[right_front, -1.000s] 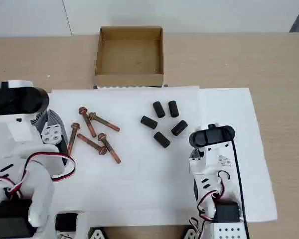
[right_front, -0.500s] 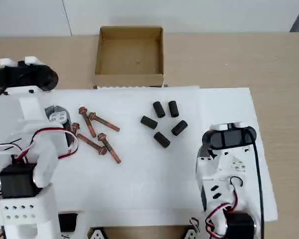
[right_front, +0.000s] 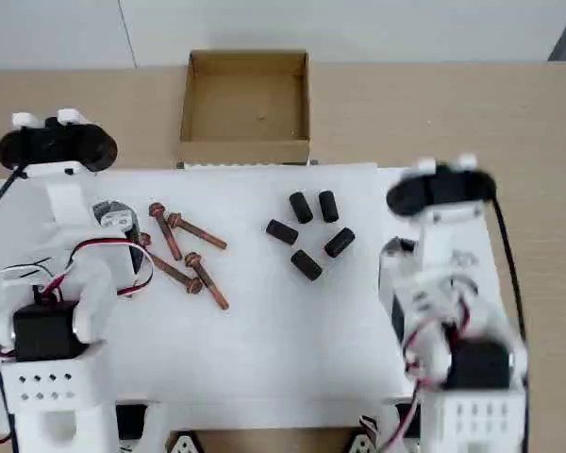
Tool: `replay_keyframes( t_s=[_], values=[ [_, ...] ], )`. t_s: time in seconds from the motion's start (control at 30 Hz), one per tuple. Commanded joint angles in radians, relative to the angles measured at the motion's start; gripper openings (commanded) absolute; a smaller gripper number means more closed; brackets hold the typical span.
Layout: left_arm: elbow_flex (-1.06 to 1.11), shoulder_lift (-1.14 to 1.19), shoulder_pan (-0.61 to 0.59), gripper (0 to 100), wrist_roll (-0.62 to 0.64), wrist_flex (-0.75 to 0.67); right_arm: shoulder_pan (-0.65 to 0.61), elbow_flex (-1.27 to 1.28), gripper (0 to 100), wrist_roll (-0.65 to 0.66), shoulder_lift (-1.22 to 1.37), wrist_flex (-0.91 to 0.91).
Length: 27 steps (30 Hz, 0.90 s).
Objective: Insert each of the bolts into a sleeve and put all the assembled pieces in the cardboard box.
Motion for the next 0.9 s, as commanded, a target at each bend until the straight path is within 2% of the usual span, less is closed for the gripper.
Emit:
replay_keyframes(
  t_s=[0.0, 0.2, 0.37, 0.5, 0.77, 0.87],
  values=[
    [0.041, 0.003, 0.005, 1, -0.002, -0.049, -0.039, -0.219, 0.4, -0.011, 0.254, 0.062],
    [0.153, 0.003, -0.002, 1, -0.012, -0.086, -0.088, -0.477, 0.4, -0.005, 0.564, 0.153],
    [0.199, 0.003, -0.002, 1, -0.193, -0.091, -0.124, -0.675, 0.4, -0.003, 0.788, 0.209],
    [0.226, 0.015, 0.000, 1, -0.198, -0.091, -0.160, -0.801, 0.5, 0.031, 0.964, 0.228],
    [0.165, 0.321, 0.000, 1, -0.201, -0.089, -0.188, -1.003, 0.6, 0.037, 1.260, 0.228],
    [0.087, 0.443, 0.000, 3, -0.201, -0.086, -0.183, -1.057, 6.1, 0.037, 1.330, 0.228]
  ],
)
